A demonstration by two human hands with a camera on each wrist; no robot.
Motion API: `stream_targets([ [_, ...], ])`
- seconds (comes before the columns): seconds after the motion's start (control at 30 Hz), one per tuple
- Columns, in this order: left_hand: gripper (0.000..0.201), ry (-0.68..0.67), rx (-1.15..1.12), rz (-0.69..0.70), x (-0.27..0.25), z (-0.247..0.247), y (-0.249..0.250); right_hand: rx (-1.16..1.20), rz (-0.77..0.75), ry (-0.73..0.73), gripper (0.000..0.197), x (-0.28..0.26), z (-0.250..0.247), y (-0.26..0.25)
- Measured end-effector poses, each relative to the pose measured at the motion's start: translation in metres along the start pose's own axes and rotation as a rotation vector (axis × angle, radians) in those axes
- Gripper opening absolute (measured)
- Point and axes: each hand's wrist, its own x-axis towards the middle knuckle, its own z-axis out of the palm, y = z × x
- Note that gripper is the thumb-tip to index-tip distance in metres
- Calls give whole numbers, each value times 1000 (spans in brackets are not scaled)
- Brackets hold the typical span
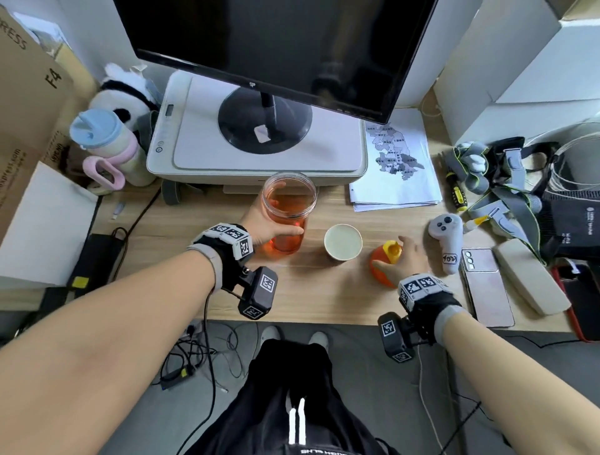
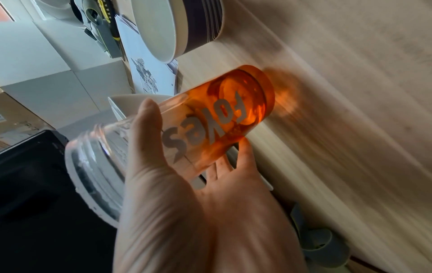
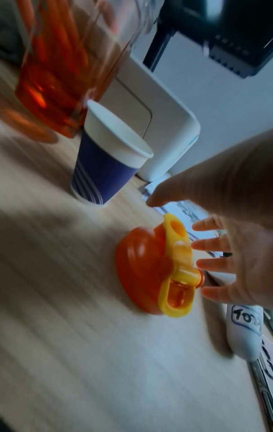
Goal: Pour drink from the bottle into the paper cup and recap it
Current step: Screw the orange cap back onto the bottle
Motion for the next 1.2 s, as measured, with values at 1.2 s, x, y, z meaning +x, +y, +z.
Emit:
stream_targets([
  [1.2, 92, -200, 9, 89, 3, -21, -40, -234, -768, -299, 121, -56, -30, -187],
])
